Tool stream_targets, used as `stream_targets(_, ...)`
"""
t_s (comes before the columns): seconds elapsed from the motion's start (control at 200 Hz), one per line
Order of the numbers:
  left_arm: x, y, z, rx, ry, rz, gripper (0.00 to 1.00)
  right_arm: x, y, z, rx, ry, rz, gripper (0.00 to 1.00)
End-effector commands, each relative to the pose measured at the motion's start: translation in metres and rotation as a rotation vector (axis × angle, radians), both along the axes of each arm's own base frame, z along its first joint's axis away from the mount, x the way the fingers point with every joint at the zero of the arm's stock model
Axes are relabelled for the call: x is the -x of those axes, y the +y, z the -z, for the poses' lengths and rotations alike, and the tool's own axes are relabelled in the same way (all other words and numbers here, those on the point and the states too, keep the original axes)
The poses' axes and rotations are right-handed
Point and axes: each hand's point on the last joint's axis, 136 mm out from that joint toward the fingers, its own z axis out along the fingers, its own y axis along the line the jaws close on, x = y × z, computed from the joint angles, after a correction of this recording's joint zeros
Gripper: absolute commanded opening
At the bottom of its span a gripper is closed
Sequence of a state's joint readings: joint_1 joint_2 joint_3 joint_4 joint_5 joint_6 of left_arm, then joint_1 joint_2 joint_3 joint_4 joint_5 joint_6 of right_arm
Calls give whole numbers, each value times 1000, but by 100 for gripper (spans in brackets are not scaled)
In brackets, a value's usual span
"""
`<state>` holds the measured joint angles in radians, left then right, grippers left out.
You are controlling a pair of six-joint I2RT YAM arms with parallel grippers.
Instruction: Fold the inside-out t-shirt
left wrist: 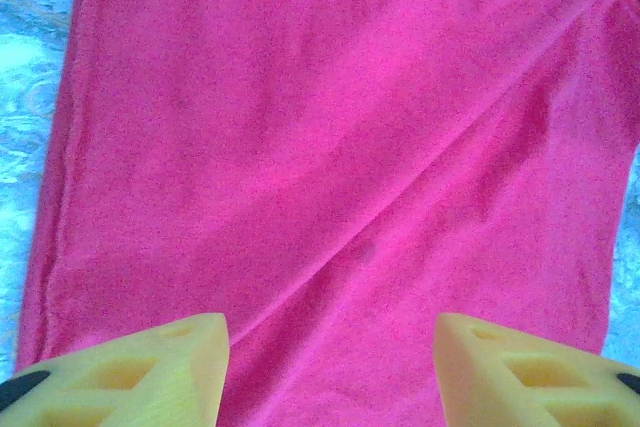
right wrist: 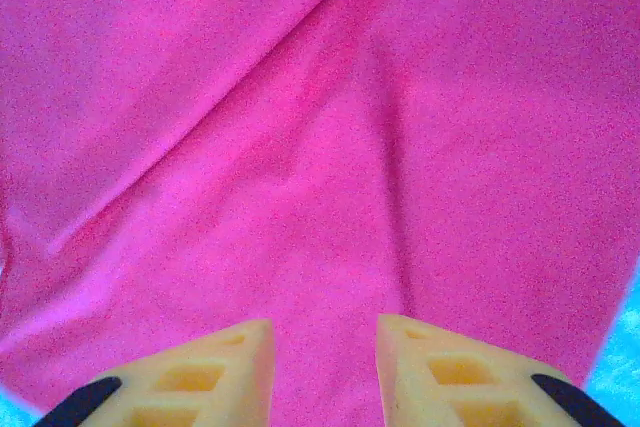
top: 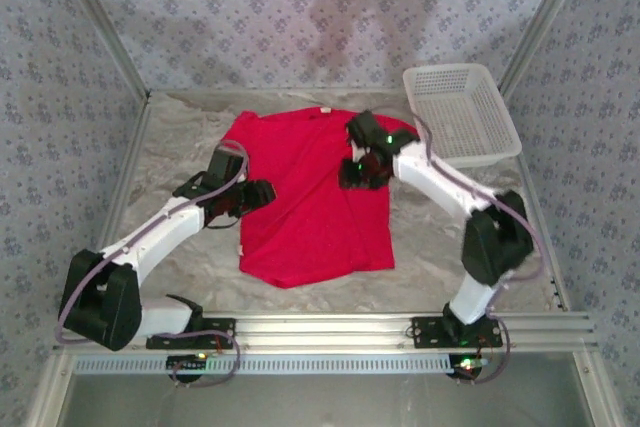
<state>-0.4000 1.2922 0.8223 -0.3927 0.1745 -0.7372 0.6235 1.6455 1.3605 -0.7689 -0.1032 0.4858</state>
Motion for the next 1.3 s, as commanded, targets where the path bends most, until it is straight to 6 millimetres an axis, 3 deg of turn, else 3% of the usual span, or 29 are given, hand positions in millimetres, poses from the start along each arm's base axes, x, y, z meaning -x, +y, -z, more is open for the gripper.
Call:
stream_targets(0.0,14,25,18,-49,105,-6,54,26,16,23,-9,-24,26,32)
stream_targets(0.07,13,41,24,-34,131,-45,53,54,27,41,40,-25,-36,32)
stream_targets(0.205,13,58,22,-20,130,-90,52,82,48,64,133,-11,-130,35)
stream_targets(0.34,17,59,23,-7,117,-99,52,104,66,84,197,12,-209,40)
stream_targets(0.6,24,61,36,-17,150,-98,51,133,76,112,238,69,-246,48)
stream_targets(0.71,24,61,36,-21,151,-97,50,140,78,120,246,89,-254,47)
stream_targets(0.874,26,61,35,-18,150,-95,47,142,78,128,257,99,-256,26)
stream_targets(1.064,29,62,28,-21,135,-95,47,143,81,125,243,98,-267,27)
stream_targets(1.214,32,63,26,-20,131,-95,47,145,80,134,259,115,-271,30)
stream_targets(1.294,34,63,25,-21,131,-92,46,145,80,138,271,118,-270,23)
